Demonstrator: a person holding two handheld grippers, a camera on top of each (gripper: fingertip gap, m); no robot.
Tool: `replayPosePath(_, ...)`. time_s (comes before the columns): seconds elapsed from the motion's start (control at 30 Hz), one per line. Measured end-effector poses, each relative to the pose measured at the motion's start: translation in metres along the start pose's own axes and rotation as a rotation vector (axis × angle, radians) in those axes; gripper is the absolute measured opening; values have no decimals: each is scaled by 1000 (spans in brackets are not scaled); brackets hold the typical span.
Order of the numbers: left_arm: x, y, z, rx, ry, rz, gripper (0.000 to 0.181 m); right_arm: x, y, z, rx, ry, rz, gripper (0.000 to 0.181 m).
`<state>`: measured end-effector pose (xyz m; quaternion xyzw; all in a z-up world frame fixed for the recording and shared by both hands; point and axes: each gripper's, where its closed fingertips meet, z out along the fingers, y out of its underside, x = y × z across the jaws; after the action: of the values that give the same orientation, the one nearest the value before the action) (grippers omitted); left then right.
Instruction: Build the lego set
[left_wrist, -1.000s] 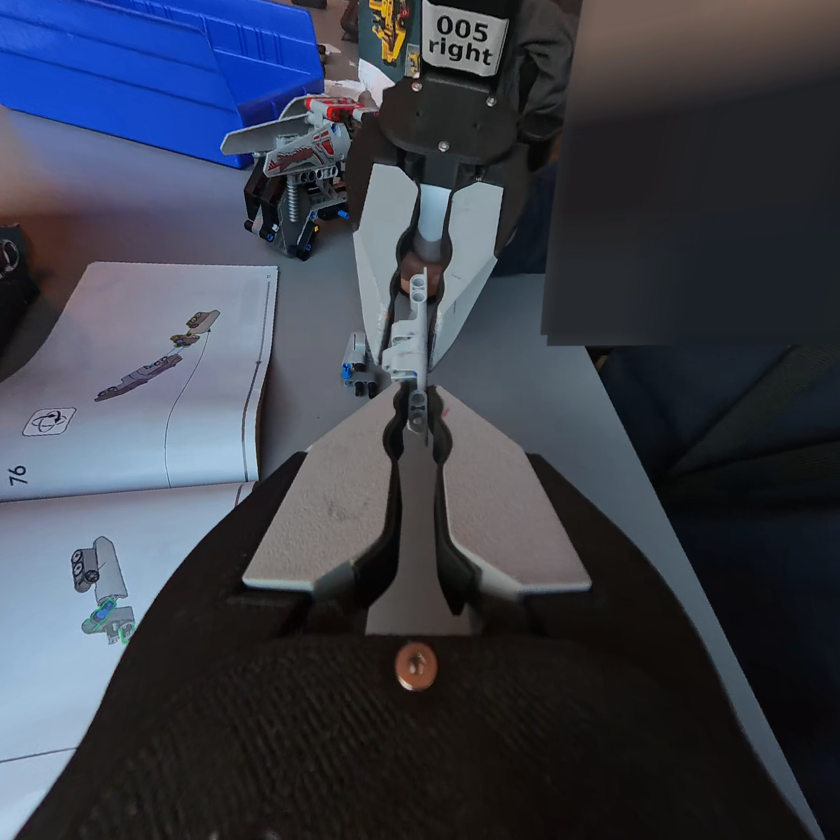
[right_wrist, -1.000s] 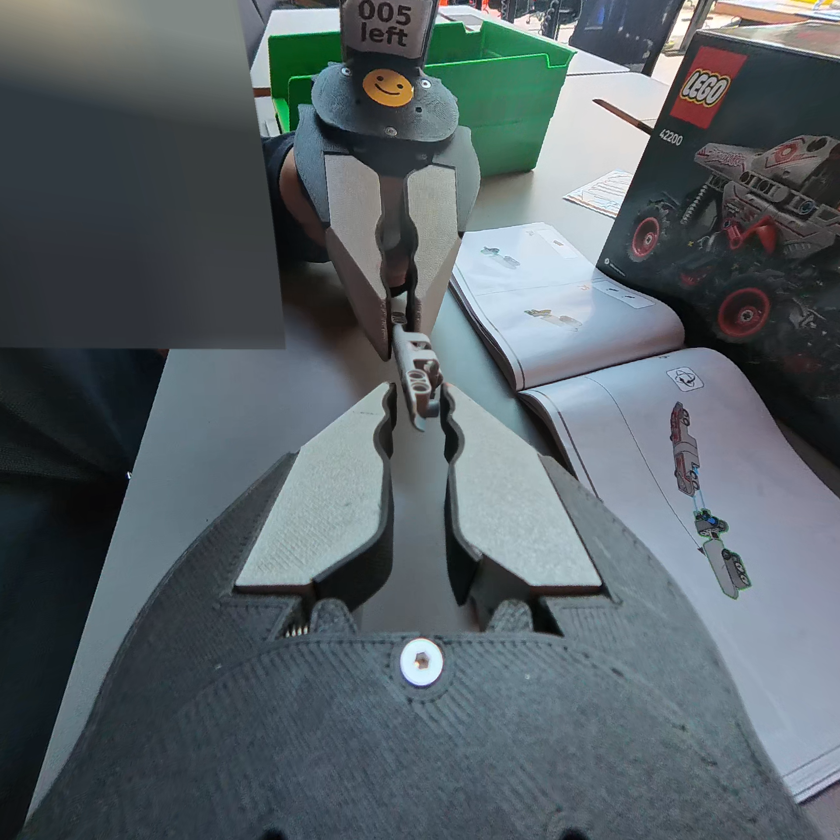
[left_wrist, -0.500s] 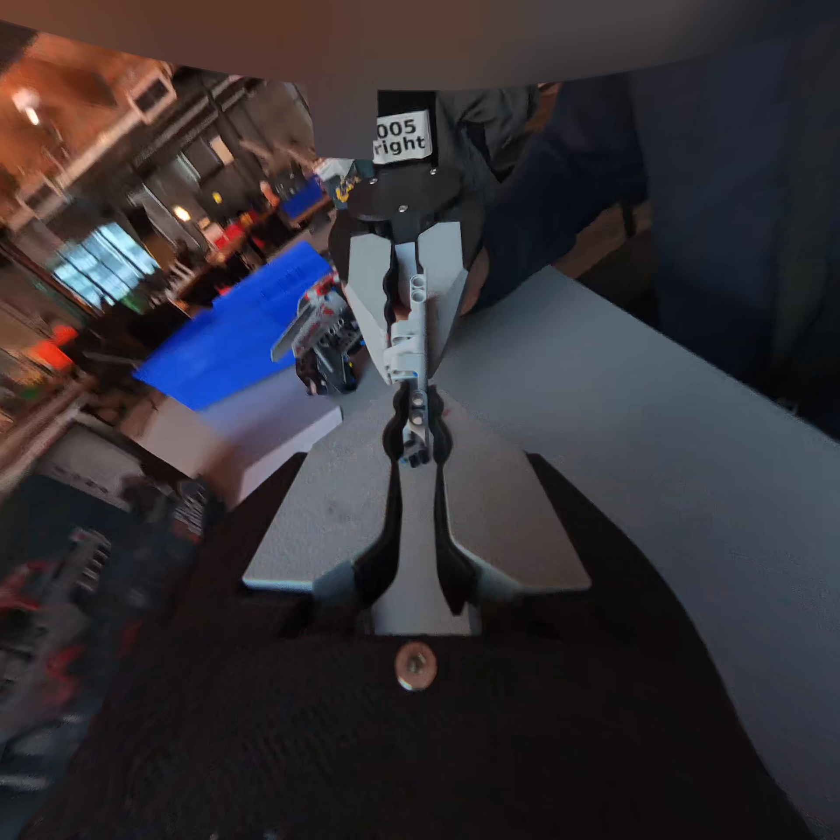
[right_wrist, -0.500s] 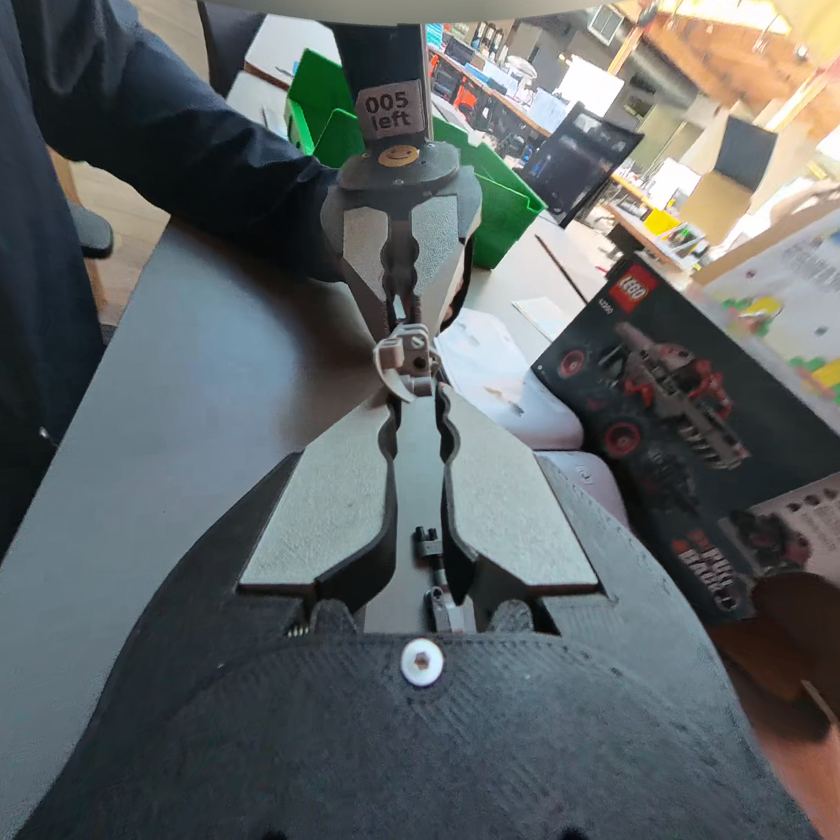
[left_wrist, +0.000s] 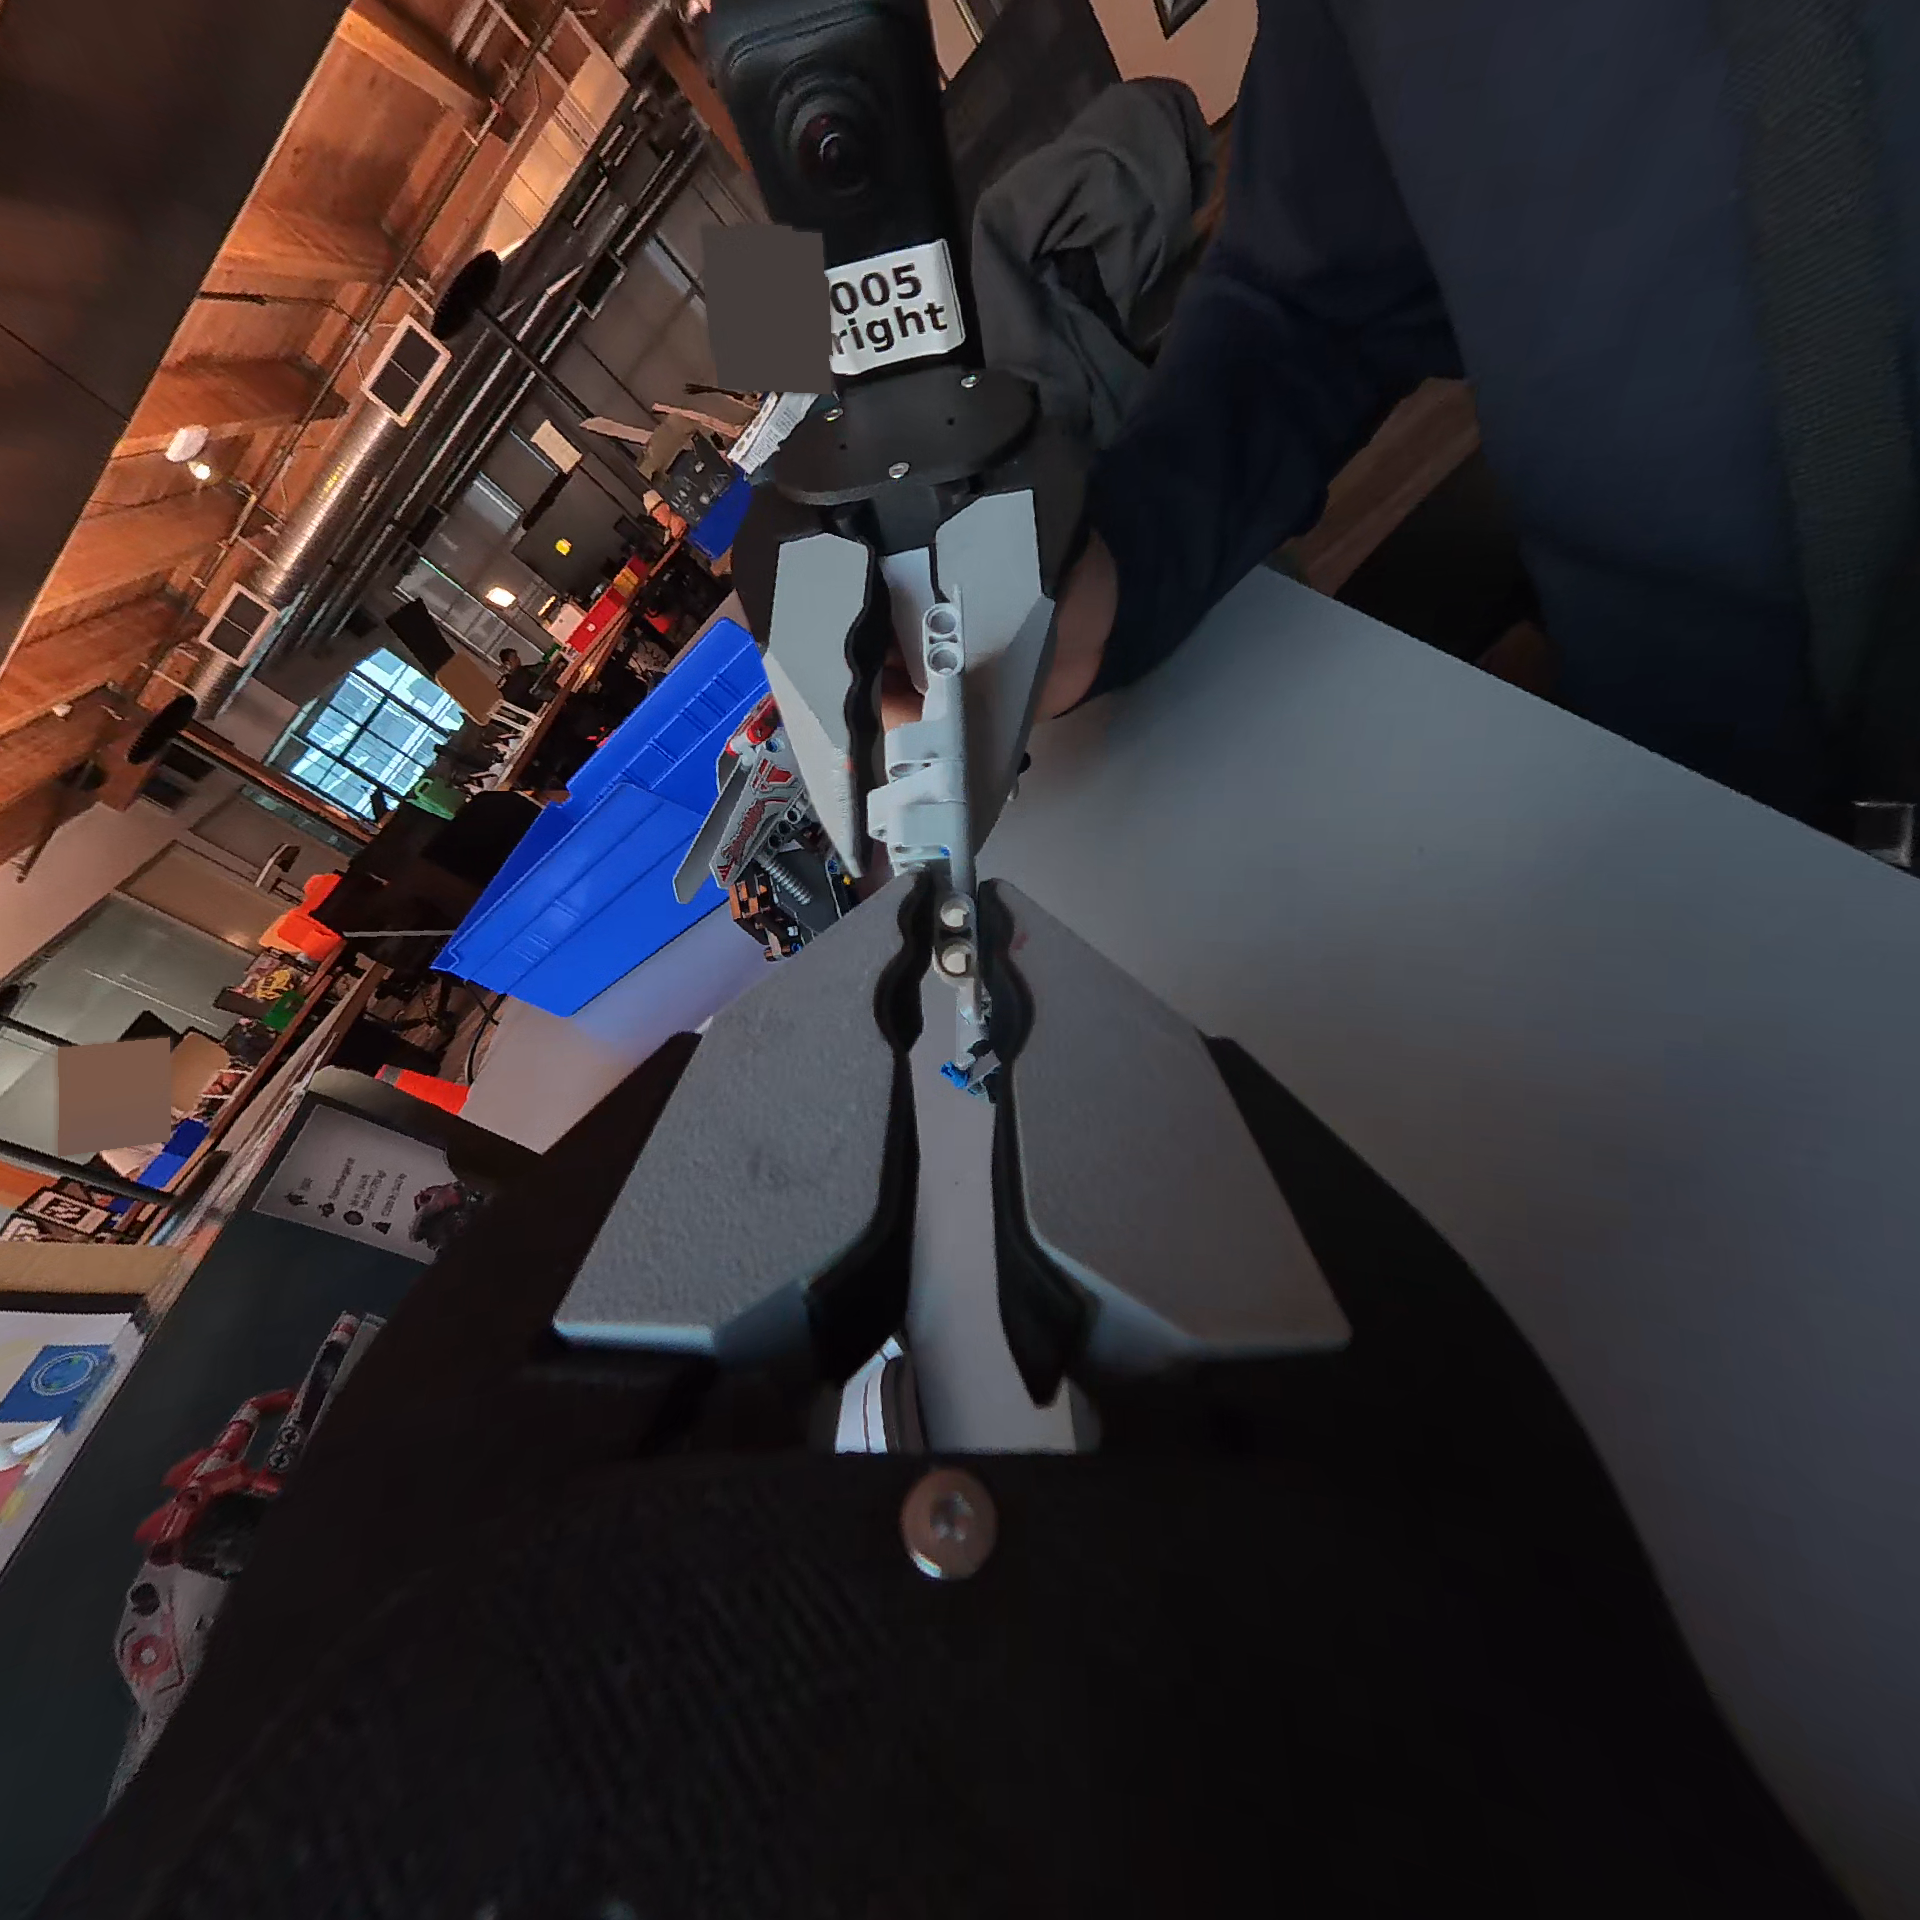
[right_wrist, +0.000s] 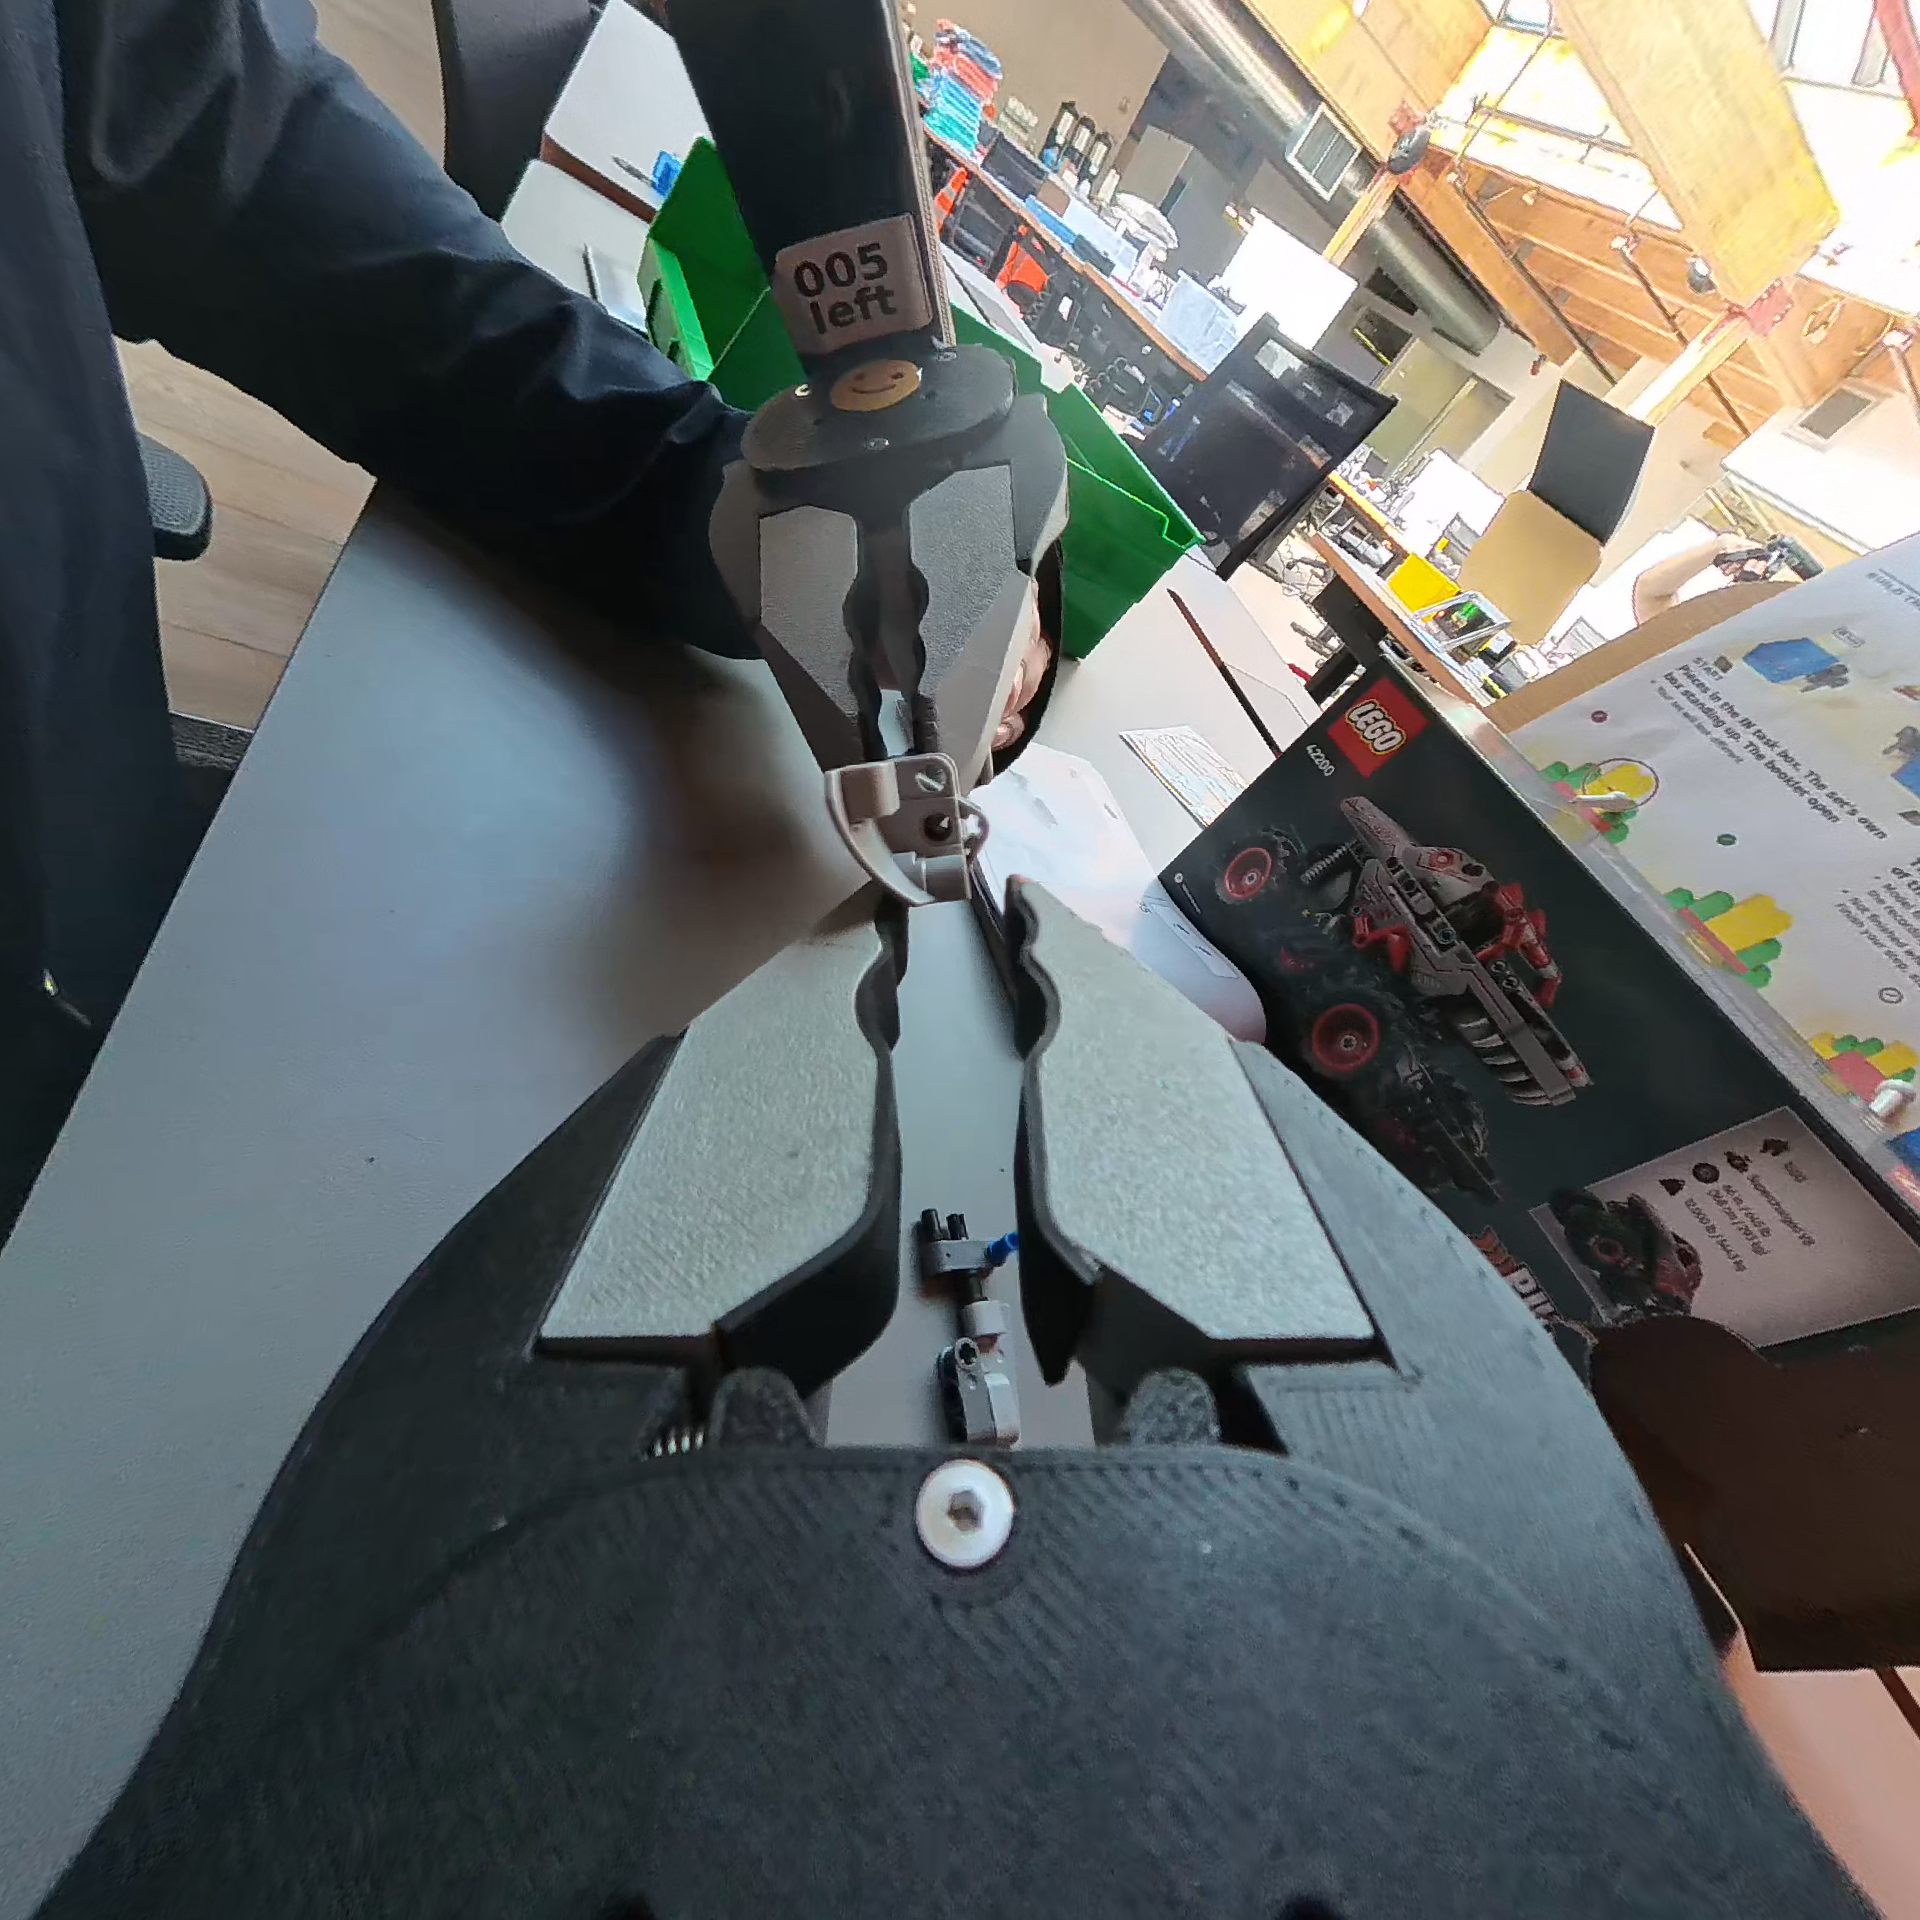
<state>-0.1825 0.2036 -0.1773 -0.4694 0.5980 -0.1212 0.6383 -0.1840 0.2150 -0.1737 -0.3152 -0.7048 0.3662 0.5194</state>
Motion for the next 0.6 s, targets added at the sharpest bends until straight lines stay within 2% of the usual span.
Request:
replayPosePath(0.07,0,0,0,-2,1,-8,4,-3,1,0,-1,-16,-4,8)
replayPosePath(0.23,1,3,1,-9,11,-46,5,-3,4,2,-12,-11,-12,8)
replayPosePath(0.4,6,11,4,-55,47,-176,4,-11,11,7,-43,-71,30,22)
replayPosePath(0.5,0,22,3,-112,61,-423,4,-2,24,11,-96,-37,62,24)
replayPosePath(0.6,-3,46,-2,-245,78,-724,4,8,42,14,-163,-14,140,26)
